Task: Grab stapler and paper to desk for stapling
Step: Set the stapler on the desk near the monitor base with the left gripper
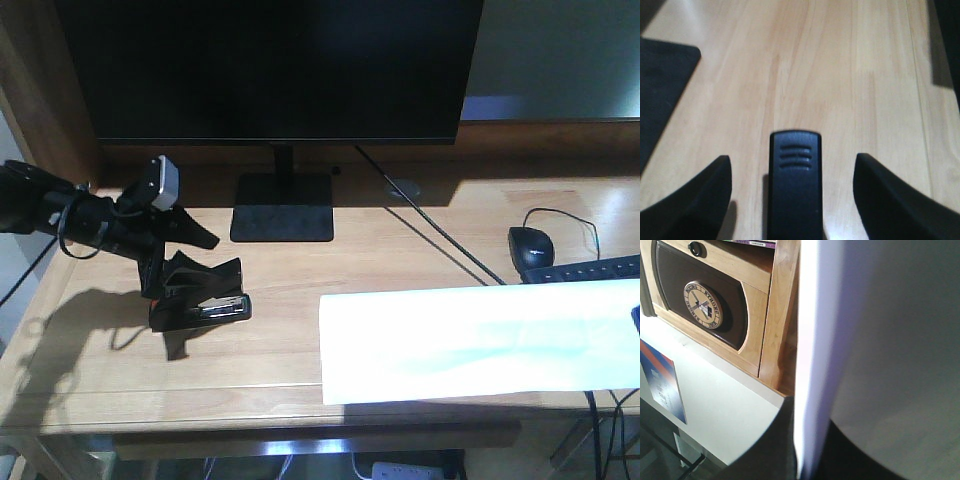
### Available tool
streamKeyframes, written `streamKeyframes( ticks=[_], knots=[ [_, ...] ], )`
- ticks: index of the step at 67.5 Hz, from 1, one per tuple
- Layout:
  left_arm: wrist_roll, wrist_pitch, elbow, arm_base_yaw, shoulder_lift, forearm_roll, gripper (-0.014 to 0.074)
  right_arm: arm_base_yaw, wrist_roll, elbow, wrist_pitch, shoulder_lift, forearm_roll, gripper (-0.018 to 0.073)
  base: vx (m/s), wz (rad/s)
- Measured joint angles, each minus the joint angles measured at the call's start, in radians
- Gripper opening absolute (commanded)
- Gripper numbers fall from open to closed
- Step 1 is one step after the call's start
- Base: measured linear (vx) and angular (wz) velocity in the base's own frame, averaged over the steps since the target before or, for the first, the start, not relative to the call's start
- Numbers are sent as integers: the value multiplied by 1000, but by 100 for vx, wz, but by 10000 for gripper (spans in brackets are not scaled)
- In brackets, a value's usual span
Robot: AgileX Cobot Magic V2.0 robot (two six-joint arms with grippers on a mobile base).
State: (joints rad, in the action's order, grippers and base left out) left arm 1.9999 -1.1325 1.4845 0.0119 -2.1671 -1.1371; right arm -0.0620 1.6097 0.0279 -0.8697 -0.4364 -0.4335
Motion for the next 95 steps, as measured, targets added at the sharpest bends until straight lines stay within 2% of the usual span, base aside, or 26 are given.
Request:
streamKeyframes(
  ticks=[10,23,36,55,95],
  knots=[
    [-1,-10,0,0,18,0,316,0,0,0,0,0,0,-8,0,0],
    [-1,-6,0,0,18,4,-10,0,0,0,0,0,0,-8,0,0],
    [-1,-2,0,0,18,13,-8,0,0,0,0,0,0,-8,0,0],
    [-1,-1,0,0,18,94,-8,0,0,0,0,0,0,-8,0,0],
    [-1,-2,0,0,18,97,-8,0,0,0,0,0,0,-8,0,0]
  ],
)
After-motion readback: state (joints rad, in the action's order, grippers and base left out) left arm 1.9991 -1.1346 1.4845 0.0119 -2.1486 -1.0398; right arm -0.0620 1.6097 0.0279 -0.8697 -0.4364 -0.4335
